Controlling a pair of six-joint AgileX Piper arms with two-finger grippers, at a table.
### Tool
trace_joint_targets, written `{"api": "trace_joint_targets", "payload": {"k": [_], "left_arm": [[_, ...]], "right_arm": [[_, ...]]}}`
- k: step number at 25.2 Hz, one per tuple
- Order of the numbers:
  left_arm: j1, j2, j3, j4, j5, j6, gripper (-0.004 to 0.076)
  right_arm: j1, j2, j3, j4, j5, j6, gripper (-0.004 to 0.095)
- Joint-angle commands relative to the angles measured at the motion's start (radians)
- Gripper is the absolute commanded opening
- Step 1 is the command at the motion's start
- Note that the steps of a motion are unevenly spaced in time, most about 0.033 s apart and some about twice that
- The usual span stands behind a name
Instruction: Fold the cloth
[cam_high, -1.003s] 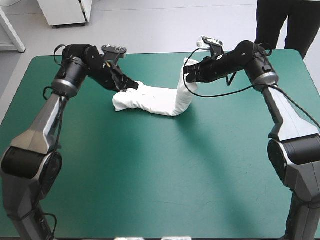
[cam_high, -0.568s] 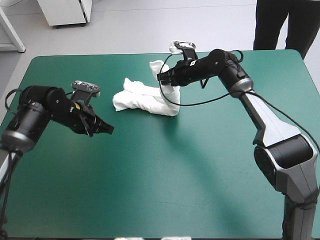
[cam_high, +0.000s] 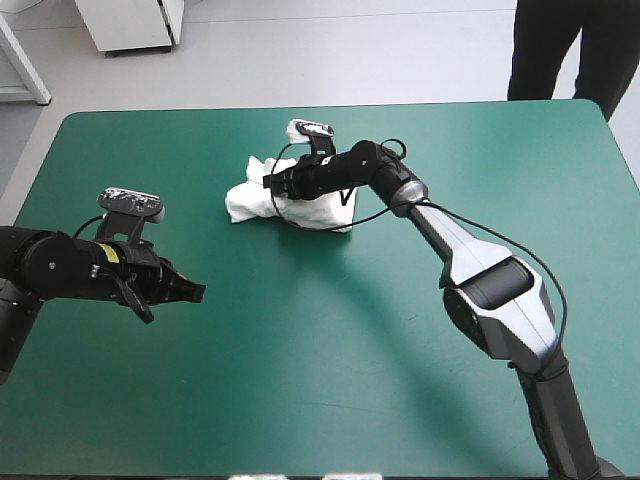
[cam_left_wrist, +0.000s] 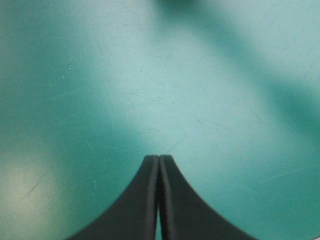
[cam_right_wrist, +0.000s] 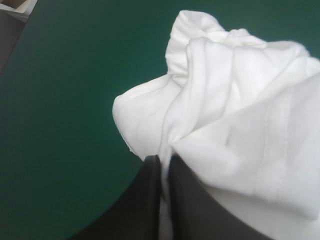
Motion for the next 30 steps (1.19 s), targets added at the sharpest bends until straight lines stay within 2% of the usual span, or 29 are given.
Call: {"api": "trace_joint_targets", "payload": {"k": [1,3,6,7,9,10,13,16,24,30], "left_arm": [[0.001,-0.025,-0.022,-0.055,0.039,-0.014,-0.001],[0.001,-0.025,-0.022,-0.086,0.037,-0.014,-0.001],[0.001,-0.025,-0.022,-0.098,0.028,-0.014,-0.001],[0.001,-0.025,-0.022,-0.097,0.028,-0.014,-0.001],[0.001,-0.025,-0.022,-0.097,0.028,-0.014,-0.001],[0.001,-0.025,-0.022,-0.097,0.03,-0.016,-0.001],[0.001,-0.025,-0.022,-0.099,0.034,-0.021,-0.001],[0.001,-0.025,-0.022,-0.104,0.032,-0.021,-0.001],[0.001,-0.028,-0.022,-0.12,0.039,-0.021,-0.001],[0.001,-0.045,-0.022,-0.12,0.025,-0.018,-0.001]], "right_arm": [[0.012,-0.014,-0.11,0.046,0.008,-0.013,0.0014],[0.012,0.001,-0.142,0.046,0.04,-0.015,0.0118],[0.008,0.004,-0.211,0.026,0.148,0.022,0.0598],[0.008,0.004,-0.233,0.004,0.174,0.038,0.0624],[0.008,-0.006,-0.299,-0.1,0.234,0.089,0.0539],[0.008,-0.019,-0.329,-0.191,0.263,0.128,0.0493],[0.008,-0.076,-0.352,-0.447,0.418,0.207,0.0478],[0.008,-0.101,-0.35,-0.589,0.493,0.264,0.0474],[-0.006,-0.145,-0.342,-0.713,0.526,0.339,0.0408],[-0.085,-0.131,-0.297,-0.686,0.526,0.348,0.0437]]}}
